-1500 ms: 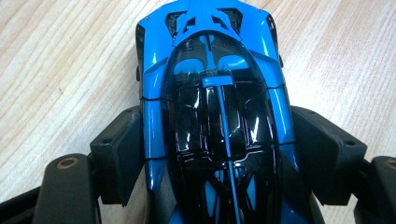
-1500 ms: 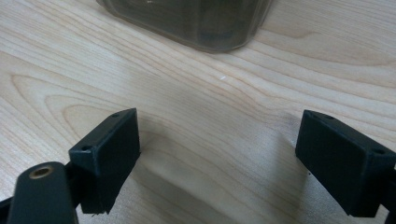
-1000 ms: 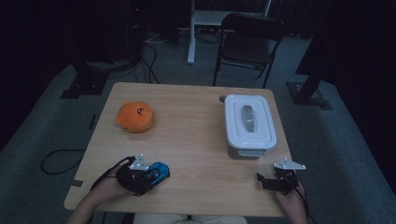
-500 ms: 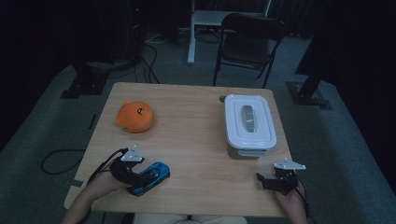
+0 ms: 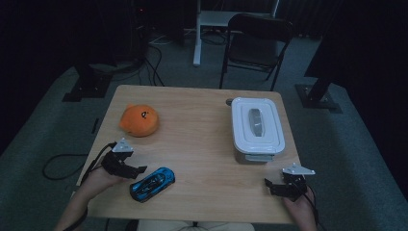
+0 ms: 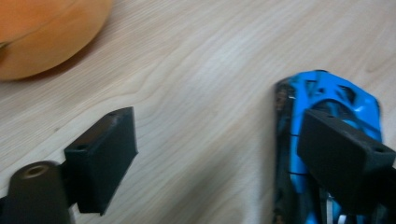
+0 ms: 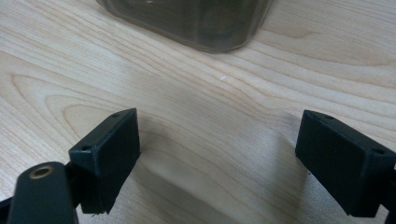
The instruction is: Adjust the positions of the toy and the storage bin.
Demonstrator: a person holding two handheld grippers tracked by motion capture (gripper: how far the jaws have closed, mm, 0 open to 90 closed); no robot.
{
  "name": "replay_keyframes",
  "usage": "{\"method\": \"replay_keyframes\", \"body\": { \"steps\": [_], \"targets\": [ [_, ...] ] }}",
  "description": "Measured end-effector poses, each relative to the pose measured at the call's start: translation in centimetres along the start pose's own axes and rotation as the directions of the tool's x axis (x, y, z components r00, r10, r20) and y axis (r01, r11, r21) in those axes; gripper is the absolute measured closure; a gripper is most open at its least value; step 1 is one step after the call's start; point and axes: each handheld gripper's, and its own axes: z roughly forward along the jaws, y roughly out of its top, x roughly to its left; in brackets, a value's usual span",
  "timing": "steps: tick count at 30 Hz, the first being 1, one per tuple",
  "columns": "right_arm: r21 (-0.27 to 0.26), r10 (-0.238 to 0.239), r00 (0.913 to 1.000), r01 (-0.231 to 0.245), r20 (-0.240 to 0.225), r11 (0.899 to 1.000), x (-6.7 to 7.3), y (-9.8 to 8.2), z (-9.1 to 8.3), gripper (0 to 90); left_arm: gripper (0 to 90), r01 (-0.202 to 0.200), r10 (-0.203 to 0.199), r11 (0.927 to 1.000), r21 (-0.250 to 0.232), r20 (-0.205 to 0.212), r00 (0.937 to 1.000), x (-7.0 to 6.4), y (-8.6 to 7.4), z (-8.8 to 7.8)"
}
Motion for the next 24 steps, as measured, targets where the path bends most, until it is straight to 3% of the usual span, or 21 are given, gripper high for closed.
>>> {"method": "replay_keyframes", "body": {
  "steps": [2, 3, 9, 18, 21, 22, 24],
  "targets": [
    [0.000, 0.000, 1.0000, 0.000, 0.000, 1.000, 0.0, 0.0, 0.0, 13.5, 10.4, 0.010, -0.010, 0.9999, 0.001, 0.006, 0.9999, 0.4, 0.0, 0.0],
    [0.000, 0.000, 1.0000, 0.000, 0.000, 1.000, 0.0, 0.0, 0.0, 13.5, 10.4, 0.043, -0.044, 0.9989, -0.019, -0.012, 0.9990, 1.0, -0.2, -0.1],
    [0.000, 0.000, 1.0000, 0.000, 0.000, 1.000, 0.0, 0.0, 0.0, 13.5, 10.7, 0.082, -0.085, 0.9957, -0.041, -0.068, 0.9941, 2.6, -0.5, -0.1],
    [0.000, 0.000, 1.0000, 0.000, 0.000, 1.000, 0.0, 0.0, 0.0, 13.5, 13.4, 0.105, -0.115, 0.9911, -0.082, -0.127, 0.9852, 4.7, -0.3, 0.2],
    [0.000, 0.000, 1.0000, 0.000, 0.000, 1.000, 0.0, 0.0, 0.0, 13.5, 17.3, 0.088, -0.103, 0.9915, -0.095, -0.155, 0.9825, 5.3, 0.1, 0.5],
    [0.000, 0.000, 1.0000, 0.000, 0.000, 1.000, 0.0, 0.0, 0.0, 13.5, 21.6, 0.092, -0.109, 0.9905, -0.103, -0.178, 0.9779, 5.8, 0.3, 0.7],
    [0.000, 0.000, 1.0000, 0.000, 0.000, 1.000, 0.0, 0.0, 0.0, 13.5, 23.7, 0.103, -0.122, 0.9885, -0.110, -0.179, 0.9762, 6.1, 0.4, 0.8]
  ]
}}
